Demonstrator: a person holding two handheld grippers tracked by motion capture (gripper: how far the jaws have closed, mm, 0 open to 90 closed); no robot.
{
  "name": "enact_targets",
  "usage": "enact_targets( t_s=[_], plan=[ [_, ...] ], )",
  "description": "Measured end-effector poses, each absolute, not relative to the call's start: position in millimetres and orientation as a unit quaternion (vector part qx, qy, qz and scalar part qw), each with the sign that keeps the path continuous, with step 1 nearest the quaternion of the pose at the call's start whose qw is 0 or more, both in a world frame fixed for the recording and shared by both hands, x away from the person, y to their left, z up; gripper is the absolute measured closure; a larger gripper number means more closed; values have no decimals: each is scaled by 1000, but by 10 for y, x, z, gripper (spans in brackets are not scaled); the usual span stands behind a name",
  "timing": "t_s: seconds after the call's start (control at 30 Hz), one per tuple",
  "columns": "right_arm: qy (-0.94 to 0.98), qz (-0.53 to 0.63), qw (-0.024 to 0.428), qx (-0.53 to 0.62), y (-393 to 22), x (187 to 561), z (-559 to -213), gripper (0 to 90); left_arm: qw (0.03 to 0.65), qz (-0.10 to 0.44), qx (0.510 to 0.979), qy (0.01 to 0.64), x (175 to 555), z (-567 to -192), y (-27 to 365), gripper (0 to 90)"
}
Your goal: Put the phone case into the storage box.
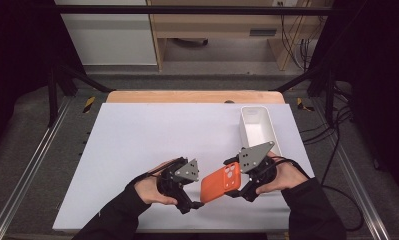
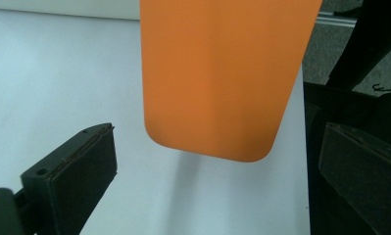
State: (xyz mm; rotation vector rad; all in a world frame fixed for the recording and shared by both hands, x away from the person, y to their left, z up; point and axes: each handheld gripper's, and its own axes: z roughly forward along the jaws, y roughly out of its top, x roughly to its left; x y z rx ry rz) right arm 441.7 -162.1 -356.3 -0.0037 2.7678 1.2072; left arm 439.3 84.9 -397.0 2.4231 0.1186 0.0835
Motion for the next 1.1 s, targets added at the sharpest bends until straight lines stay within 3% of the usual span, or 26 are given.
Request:
enact_targets(
  t_s=[1.1],
  plan=[
    [936, 348, 59, -13, -1423, 4436, -3456, 160, 280, 34, 959, 11, 4480, -4032, 575, 1]
  ],
)
